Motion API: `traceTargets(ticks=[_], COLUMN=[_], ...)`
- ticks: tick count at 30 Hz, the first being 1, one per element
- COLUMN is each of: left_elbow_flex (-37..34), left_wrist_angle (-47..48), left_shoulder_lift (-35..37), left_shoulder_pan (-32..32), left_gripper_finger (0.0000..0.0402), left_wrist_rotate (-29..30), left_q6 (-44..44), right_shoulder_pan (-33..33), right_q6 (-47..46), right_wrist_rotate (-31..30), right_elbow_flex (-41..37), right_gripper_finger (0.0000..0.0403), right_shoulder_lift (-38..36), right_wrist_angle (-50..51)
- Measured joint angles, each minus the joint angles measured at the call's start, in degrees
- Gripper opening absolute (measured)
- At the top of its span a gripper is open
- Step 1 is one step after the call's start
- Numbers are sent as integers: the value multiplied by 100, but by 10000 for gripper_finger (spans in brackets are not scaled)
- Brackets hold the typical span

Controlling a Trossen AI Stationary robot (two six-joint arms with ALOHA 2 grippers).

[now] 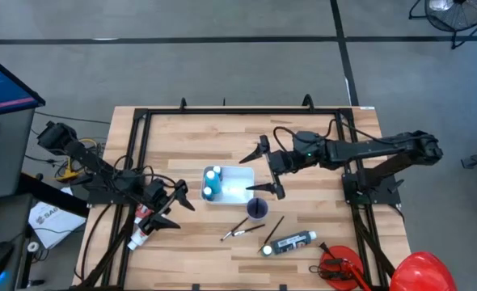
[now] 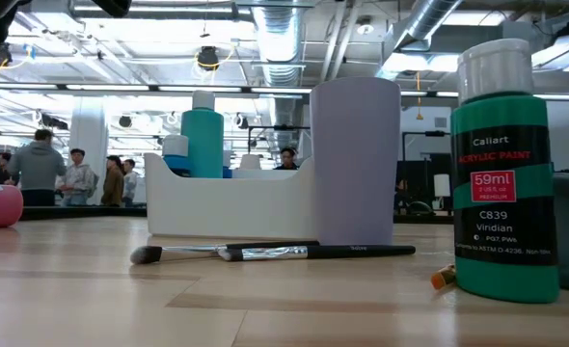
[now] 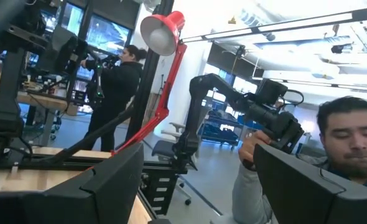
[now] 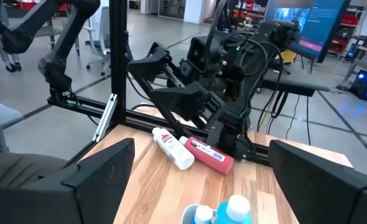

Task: Pick & Place Paint Supplies
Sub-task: Put the red paint bottle into the white bin

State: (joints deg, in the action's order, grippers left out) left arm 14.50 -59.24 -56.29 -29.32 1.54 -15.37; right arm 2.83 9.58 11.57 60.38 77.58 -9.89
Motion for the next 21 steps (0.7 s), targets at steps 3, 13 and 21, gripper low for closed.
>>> traceTargets(ticks=[3, 13, 21], left_elbow_flex=[0, 0, 0], left_wrist_angle=[2, 612, 1420], left_shoulder_lift=[0, -2, 11], left_shoulder_pan=[2, 4, 4], left_gripper_finger=[298, 298, 298], left_wrist_rotate=[-2, 976, 2184], left_q6=[2, 390, 615], right_shoulder_pan=[4, 5, -39], right_q6=[0, -17, -115], right_wrist_rotate=[-2, -2, -2], right_elbow_flex=[0, 0, 0], right_gripper_finger=[363, 363, 363], right_shoulder_lift=[0, 2, -70], right_wrist_angle=[-2, 146, 621])
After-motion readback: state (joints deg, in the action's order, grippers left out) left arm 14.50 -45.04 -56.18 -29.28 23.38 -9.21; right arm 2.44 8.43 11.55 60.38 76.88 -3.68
